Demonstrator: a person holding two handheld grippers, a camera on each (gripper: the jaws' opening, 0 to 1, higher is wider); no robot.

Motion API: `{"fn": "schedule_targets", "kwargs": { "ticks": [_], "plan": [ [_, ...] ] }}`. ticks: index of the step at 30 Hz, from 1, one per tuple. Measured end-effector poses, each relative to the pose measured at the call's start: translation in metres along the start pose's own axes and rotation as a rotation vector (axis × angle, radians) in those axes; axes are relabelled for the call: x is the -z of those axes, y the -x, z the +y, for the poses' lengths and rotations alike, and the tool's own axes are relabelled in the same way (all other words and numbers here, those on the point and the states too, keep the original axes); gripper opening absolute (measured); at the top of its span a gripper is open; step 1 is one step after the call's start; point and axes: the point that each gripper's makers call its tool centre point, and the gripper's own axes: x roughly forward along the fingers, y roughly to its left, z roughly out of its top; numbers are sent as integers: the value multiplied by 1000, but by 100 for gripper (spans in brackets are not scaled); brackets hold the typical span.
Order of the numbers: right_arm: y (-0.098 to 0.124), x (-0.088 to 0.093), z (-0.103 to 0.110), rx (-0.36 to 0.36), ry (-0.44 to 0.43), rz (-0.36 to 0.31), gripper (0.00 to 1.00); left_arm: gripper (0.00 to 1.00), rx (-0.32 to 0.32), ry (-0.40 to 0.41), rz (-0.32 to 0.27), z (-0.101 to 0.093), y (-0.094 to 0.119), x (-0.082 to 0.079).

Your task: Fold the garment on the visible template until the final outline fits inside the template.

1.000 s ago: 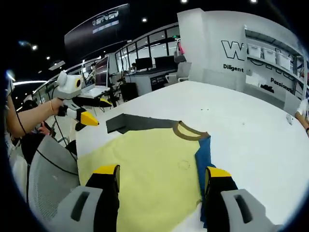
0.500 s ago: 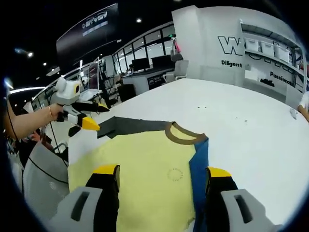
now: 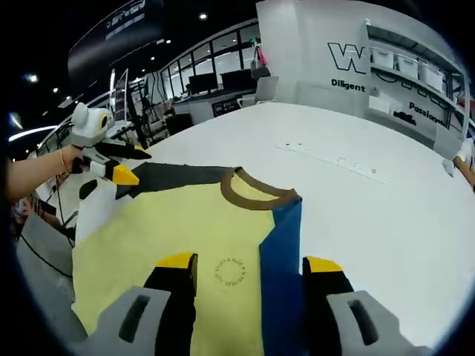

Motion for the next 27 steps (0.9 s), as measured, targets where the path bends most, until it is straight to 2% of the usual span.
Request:
{"fn": "schedule_targets", "kwargs": {
  "ticks": [3,6,7,11,13,16,17,18,20,24,26,27],
  "plan": [
    [-10,2,-6,6,-20,6,52,78,-24,-3,21,8,-13,5],
    [-17,3,-10,10,-19,6,49,77,-7,52,11,9,-21,4],
    [-21,3,-11,13,-19,8,48,77,-35,40,12,15,-26,4],
    [-31,0,-17,35,-14,2,43,68,-54,33,18,22,-35,4],
    [-36,-1,-19,41,-11,-1,40,64,-44,48,17,22,-40,4],
    [-42,0,-22,56,10,8,35,62,-49,51,15,22,-47,5],
    [-43,1,-24,64,14,14,34,59,-70,23,47,25,-50,11],
    [-45,1,-25,69,14,12,32,56,-78,17,52,26,-51,11],
    [-48,1,-26,76,14,11,27,49,-82,23,39,25,-53,10],
    [-51,4,-28,89,26,31,26,45,-119,37,50,34,-60,11],
    [-52,7,-31,106,47,41,22,34,-136,37,24,38,-60,8],
    [-52,6,-32,114,51,37,21,30,-138,52,30,40,-61,9]
  ]
}}
